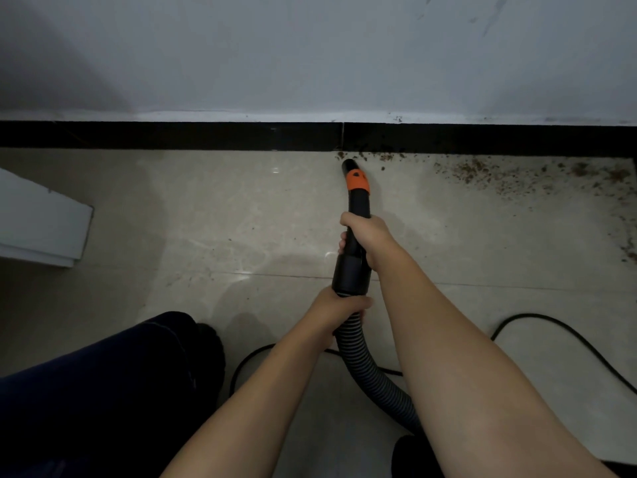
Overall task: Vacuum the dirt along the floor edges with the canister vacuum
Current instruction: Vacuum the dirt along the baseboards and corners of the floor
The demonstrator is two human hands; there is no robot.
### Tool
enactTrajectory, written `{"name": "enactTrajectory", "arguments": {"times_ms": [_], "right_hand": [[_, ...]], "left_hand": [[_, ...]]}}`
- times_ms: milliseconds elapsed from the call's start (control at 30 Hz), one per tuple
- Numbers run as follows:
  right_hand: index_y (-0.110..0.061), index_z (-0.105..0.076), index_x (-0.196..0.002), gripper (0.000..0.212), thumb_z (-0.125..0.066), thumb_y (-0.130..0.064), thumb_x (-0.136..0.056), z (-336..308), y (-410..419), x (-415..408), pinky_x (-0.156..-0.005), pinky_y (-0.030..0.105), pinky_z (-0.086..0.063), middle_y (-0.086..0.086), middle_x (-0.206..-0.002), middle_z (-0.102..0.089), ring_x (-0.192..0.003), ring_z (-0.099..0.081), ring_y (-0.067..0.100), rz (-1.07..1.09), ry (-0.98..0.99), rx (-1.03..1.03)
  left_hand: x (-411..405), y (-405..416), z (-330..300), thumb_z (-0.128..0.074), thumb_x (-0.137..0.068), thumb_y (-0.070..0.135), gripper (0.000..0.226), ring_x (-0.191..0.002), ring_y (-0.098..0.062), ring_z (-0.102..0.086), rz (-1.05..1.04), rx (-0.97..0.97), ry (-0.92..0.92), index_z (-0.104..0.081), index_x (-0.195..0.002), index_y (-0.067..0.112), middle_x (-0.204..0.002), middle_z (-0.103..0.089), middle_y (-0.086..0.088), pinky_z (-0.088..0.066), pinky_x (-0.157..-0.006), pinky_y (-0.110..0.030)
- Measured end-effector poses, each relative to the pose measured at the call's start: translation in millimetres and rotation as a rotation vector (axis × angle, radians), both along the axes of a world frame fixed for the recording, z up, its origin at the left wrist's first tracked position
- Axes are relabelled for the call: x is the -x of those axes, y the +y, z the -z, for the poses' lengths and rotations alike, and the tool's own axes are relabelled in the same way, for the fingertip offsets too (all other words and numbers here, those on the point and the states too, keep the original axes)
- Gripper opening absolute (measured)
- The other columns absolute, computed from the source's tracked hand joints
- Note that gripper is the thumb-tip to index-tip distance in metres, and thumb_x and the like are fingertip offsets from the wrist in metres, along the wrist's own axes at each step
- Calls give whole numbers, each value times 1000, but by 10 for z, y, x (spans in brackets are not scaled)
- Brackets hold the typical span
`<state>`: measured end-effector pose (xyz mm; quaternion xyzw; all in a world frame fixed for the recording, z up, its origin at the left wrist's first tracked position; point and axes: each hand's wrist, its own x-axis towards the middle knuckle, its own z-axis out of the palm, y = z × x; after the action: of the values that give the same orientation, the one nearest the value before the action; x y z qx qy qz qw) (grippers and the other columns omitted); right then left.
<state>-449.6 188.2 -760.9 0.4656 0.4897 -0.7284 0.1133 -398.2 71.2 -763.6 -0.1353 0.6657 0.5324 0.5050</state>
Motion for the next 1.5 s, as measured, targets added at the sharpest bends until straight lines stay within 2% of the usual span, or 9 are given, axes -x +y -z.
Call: {"name": "enactTrajectory", "arguments": {"times_ms": [167,400,667,933,1200,1500], "right_hand": [[-7,-49,-90,9,-56,-6,-85,-43,212,-137,-52,29,-49,8,-63,-51,-49,-50,18,67,-27,-3],[-8,-49,-88,9,-56,-6,-84,-24,494,-313,-52,29,-48,7,-62,-50,-49,-49,18,149,-56,-30],[-8,-48,-86,8,-55,-6,-84,20,647,-266,-49,28,-47,6,-61,-49,-47,-48,18,206,-47,-45],[-8,-48,-91,9,-55,-6,-85,48,497,-119,-49,27,-48,7,-61,-50,-47,-49,17,111,-30,-51],[-9,-49,-89,8,-56,-6,-85,40,335,1,-48,26,-49,7,-61,-50,-46,-48,17,24,-15,-25],[-10,-47,-84,9,-56,-6,-84,38,126,133,-48,27,-48,6,-59,-50,-44,-48,17,-47,-3,-22]], "left_hand": [[-53,182,-15,-64,-82,3,10,-53,-15,-53,69,-1,-12,-57,-81,9,-62,-56,-6,-46,-50,-21],[-138,440,-6,-65,-81,4,11,-55,-16,-52,152,-13,-31,-57,-79,10,-63,-56,-6,-46,-56,-25],[-31,576,2,-65,-81,4,12,-52,-14,-52,189,-15,-31,-56,-76,11,-63,-56,-5,-46,-51,-21],[-4,459,41,-64,-83,4,12,-53,-14,-51,111,-14,-17,-55,-77,11,-62,-55,-5,-45,-54,-23],[34,313,51,-64,-83,6,13,-47,-10,-51,48,-14,-5,-55,-74,10,-59,-55,-4,-44,-44,-14],[69,150,33,-63,-84,4,10,-51,-12,-51,-38,-20,-11,-55,-80,10,-62,-54,-5,-44,-43,-13]]}}
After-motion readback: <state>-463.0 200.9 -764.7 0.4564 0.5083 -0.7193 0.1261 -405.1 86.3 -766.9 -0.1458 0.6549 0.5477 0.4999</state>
